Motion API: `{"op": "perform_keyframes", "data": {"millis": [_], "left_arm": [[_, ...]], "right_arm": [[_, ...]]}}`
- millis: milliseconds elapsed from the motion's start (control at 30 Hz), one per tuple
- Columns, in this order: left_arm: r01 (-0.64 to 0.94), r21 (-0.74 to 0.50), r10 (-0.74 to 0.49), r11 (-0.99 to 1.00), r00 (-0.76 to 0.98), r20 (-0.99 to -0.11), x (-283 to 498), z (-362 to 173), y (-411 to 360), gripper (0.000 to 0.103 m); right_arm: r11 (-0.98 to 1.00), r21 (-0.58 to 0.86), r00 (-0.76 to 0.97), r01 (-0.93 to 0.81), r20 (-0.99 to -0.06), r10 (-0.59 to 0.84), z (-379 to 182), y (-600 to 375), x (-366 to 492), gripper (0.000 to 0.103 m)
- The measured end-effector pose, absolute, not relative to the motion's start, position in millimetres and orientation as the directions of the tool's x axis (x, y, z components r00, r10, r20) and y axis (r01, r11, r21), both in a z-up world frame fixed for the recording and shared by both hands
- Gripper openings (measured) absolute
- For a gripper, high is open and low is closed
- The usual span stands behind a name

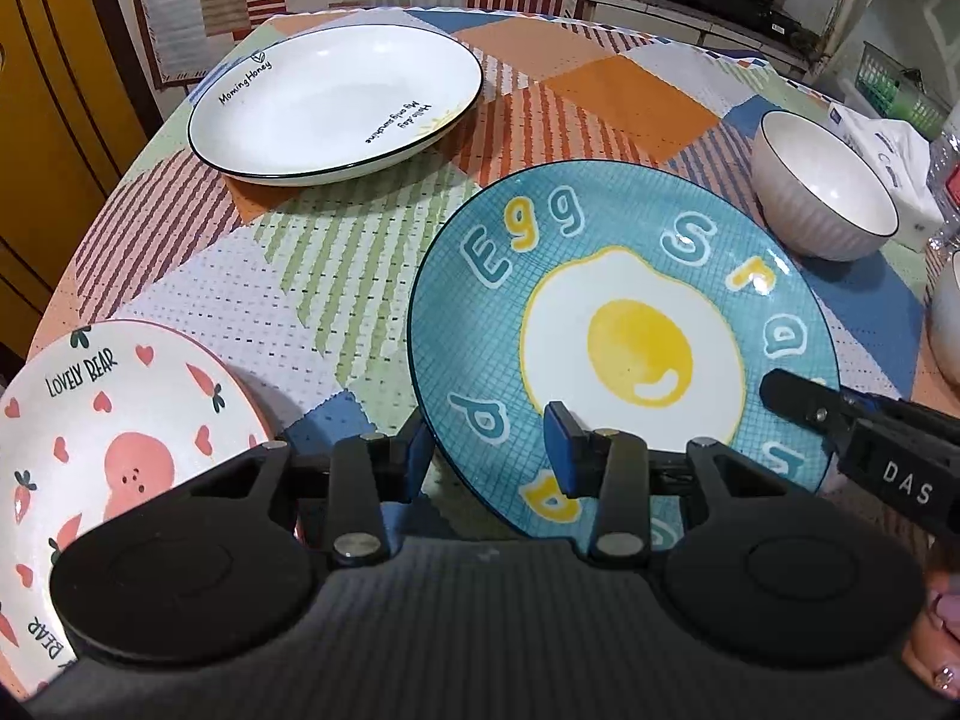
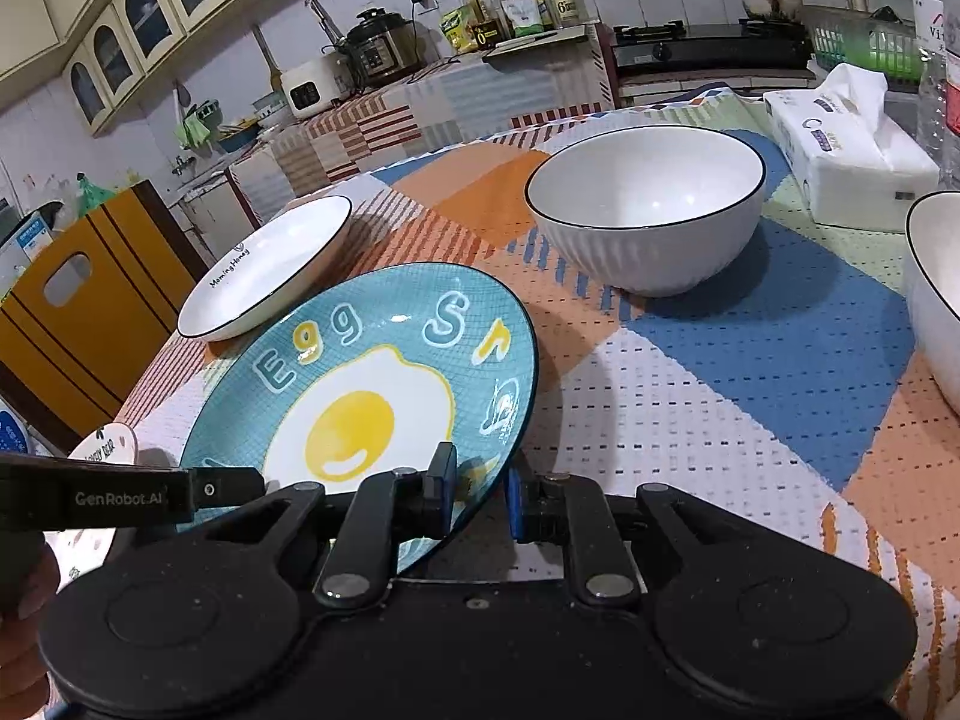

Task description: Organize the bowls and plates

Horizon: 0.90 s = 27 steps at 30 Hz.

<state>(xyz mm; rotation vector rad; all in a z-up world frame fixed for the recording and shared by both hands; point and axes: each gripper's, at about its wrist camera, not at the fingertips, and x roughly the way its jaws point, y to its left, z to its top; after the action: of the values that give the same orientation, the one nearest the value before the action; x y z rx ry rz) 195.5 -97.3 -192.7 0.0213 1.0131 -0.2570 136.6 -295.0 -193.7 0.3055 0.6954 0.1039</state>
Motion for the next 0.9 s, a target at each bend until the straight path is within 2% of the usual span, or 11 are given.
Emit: {"op": "perform_keyframes", "data": {"millis": [200, 300, 367, 433, 567, 700, 800, 900], "left_arm": [[0.243, -0.080, -0.197, 0.967, 0.509, -0.838, 192, -173, -87, 0.040], [0.256, -0.090, -0.212, 0.962, 0.500, -0.839, 189, -154, -69, 0.042], [0.267, -0.095, -0.221, 0.959, 0.495, -0.840, 185, -142, -53, 0.045], [0.289, -0.084, -0.225, 0.954, 0.498, -0.837, 179, -129, -37, 0.047], [0.335, -0.069, -0.244, 0.940, 0.517, -0.820, 166, -105, -1, 0.058], [0.330, -0.009, -0.195, 0.944, 0.536, -0.821, 152, -86, 34, 0.062], [0.338, 0.009, -0.183, 0.941, 0.532, -0.827, 141, -76, 57, 0.070], [0.375, 0.032, -0.190, 0.927, 0.539, -0.820, 128, -72, 74, 0.074]], "right_arm": [[0.971, 0.240, 0.718, 0.021, -0.679, 0.152, -178, -289, 137, 0.023], [0.980, 0.197, 0.720, 0.008, -0.682, 0.131, -163, -288, 125, 0.024], [0.982, 0.190, 0.723, -0.010, -0.677, 0.138, -152, -288, 117, 0.030], [0.982, 0.182, 0.728, -0.044, -0.667, 0.157, -140, -282, 110, 0.034], [0.976, 0.169, 0.717, -0.137, -0.663, 0.215, -119, -263, 102, 0.038], [0.954, 0.176, 0.696, -0.243, -0.653, 0.298, -98, -237, 98, 0.039], [0.933, 0.182, 0.688, -0.311, -0.634, 0.353, -84, -216, 93, 0.050], [0.911, 0.192, 0.684, -0.365, -0.609, 0.402, -75, -195, 90, 0.054]]}}
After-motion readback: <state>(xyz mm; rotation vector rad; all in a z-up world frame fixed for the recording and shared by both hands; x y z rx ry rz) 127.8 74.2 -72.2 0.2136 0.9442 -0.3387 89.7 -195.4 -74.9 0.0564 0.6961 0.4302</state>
